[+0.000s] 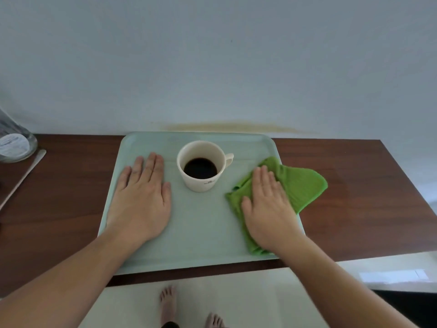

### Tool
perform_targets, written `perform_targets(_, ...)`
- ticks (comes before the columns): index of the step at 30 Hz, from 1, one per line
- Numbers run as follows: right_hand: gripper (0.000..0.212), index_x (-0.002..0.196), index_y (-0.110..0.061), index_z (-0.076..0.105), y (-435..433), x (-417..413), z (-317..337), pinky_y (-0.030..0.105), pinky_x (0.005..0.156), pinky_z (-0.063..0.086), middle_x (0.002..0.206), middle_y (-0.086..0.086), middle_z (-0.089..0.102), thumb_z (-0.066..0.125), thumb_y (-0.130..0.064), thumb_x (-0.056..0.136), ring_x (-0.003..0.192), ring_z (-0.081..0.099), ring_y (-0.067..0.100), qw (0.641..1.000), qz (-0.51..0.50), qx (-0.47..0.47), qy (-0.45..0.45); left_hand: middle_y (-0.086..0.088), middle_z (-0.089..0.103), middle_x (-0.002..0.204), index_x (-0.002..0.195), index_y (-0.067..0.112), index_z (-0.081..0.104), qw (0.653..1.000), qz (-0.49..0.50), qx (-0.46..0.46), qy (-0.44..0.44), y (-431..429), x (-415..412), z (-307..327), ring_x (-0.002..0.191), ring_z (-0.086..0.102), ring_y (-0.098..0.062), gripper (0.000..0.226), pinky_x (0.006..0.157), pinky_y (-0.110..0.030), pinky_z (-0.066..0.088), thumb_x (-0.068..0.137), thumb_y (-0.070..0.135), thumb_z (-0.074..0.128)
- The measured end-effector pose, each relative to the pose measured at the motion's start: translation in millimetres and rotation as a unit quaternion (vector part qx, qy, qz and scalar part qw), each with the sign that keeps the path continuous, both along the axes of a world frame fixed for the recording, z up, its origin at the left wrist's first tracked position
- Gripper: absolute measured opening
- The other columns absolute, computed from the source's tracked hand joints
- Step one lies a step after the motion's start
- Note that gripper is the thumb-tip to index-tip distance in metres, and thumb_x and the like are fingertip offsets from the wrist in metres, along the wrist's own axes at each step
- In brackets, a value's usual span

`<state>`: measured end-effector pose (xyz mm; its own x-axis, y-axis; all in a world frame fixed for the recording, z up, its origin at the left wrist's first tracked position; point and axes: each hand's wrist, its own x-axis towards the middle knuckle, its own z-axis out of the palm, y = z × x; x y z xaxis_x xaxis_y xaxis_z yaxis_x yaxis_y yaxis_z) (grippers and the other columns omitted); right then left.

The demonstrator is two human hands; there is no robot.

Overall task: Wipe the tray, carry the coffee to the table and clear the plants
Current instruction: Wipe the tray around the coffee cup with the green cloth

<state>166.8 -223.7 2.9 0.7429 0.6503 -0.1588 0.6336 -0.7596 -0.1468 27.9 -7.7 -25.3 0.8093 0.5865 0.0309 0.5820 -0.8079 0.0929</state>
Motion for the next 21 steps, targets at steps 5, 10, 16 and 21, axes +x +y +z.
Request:
perform_targets(5,0.076,0.155,-0.010,-0.018,-31.7,-47.9,-3.5,0.034,0.119,-0.016,0.163,0.008,-0.024,0.006,-0.046,0.093,0.148,-0.027,0.019,0.998,0.053,-0.010,0.015,-0.003,0.012,0.167,0.157,0.014,0.010,1.000,0.005,0.004,0.002,-0.9,0.7,-1.9,0.153,0.008,-0.023,0.069,0.123,-0.042,0.007,0.096,0.044,0.005)
perform_targets(10,0.075,0.157,-0.007,-0.008,23.2,-38.8,-8.3,0.036,0.122,-0.010,0.166,0.010,-0.013,0.019,-0.037,0.094,0.152,-0.016,0.020,0.996,0.073,0.043,0.008,-0.004,0.014,0.166,0.157,0.013,0.012,1.000,0.005,-0.001,0.000,-0.3,0.4,0.7,0.153,0.010,-0.023,0.068,0.123,-0.042,0.008,0.096,0.044,0.008)
perform_targets(16,0.070,0.157,-0.005,-0.007,19.9,22.1,0.0,0.038,0.124,-0.002,0.167,0.012,-0.007,0.021,-0.034,0.099,0.153,-0.006,0.021,0.999,-0.028,0.011,-0.010,-0.002,0.009,0.167,0.158,0.015,0.007,1.000,-0.005,0.000,-0.001,0.0,0.5,1.0,0.153,0.005,-0.021,0.068,0.123,-0.042,0.006,0.096,0.045,0.003)
perform_targets(21,0.076,0.156,-0.010,-0.015,-30.6,-45.9,-3.1,0.034,0.121,-0.014,0.165,0.008,-0.018,0.007,-0.041,0.090,0.151,-0.019,0.020,0.999,0.044,-0.018,0.007,-0.002,0.011,0.167,0.158,0.015,0.010,1.000,0.007,-0.002,-0.009,0.2,-0.7,-3.5,0.153,0.007,-0.021,0.067,0.123,-0.042,0.007,0.097,0.045,0.005)
